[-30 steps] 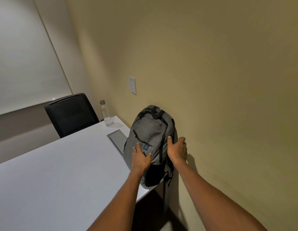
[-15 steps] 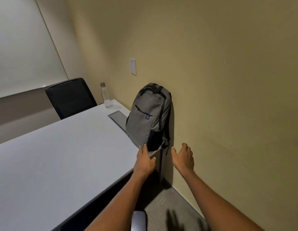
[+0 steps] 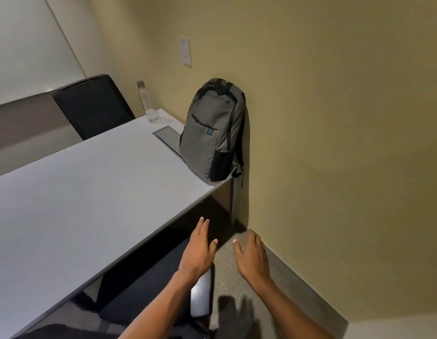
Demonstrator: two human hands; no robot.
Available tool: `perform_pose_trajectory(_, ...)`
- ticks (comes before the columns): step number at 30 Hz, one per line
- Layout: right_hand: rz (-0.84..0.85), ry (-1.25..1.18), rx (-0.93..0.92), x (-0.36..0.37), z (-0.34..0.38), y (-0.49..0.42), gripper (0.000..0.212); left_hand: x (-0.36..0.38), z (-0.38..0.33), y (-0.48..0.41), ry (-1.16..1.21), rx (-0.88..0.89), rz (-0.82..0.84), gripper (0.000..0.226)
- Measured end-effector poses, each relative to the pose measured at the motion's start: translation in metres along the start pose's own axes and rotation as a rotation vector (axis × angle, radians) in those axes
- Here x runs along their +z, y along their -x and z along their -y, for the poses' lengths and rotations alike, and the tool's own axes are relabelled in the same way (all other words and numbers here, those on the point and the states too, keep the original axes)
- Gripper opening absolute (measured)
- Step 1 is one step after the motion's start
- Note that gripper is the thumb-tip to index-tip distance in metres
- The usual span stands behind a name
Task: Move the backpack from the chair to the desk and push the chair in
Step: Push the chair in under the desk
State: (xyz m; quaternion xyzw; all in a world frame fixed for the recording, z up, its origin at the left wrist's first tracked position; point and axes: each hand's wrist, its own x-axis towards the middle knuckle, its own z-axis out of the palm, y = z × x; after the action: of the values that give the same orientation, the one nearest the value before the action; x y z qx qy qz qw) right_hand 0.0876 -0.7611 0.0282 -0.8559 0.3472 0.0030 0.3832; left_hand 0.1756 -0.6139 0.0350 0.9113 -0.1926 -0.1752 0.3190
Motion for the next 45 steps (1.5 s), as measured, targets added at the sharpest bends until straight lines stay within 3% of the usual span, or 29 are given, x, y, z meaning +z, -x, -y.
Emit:
perform_pose_trajectory(6, 0.004, -0.093, -0.135, 0.029, 0.052, 0.080, 0.070, -0.066, 0.038, 0.061, -0.046, 0.122, 0.016, 0.071)
perform_pose_trajectory(15, -0.103, -0.114, -0.422, 0.098, 0.171, 0.250, 0.074, -0.214, 0.129, 0.200, -0.051, 0.298, -0.107, 0.069)
perform_pose_trajectory(22, -0.092, 0.029, -0.557, 0.174, 0.230, 0.369, 0.072, -0.285, 0.221, 0.299, -0.113, 0.288, -0.137, 0.065)
perform_pose_trajectory(30, -0.014, 0.351, -0.560, 0.243, 0.232, 0.418, 0.076, -0.297, 0.310, 0.346, -0.331, 0.225, -0.082, 0.071)
perform_pose_trajectory(38, 0.011, 0.570, -0.462, 0.238, 0.200, 0.397, 0.074, -0.275, 0.321, 0.334, -0.526, 0.256, 0.006, 0.078)
perform_pose_trajectory(45, 0.021, 0.641, -0.459, 0.230, 0.187, 0.379, 0.075, -0.265, 0.320, 0.327, -0.550, 0.234, -0.075, 0.071)
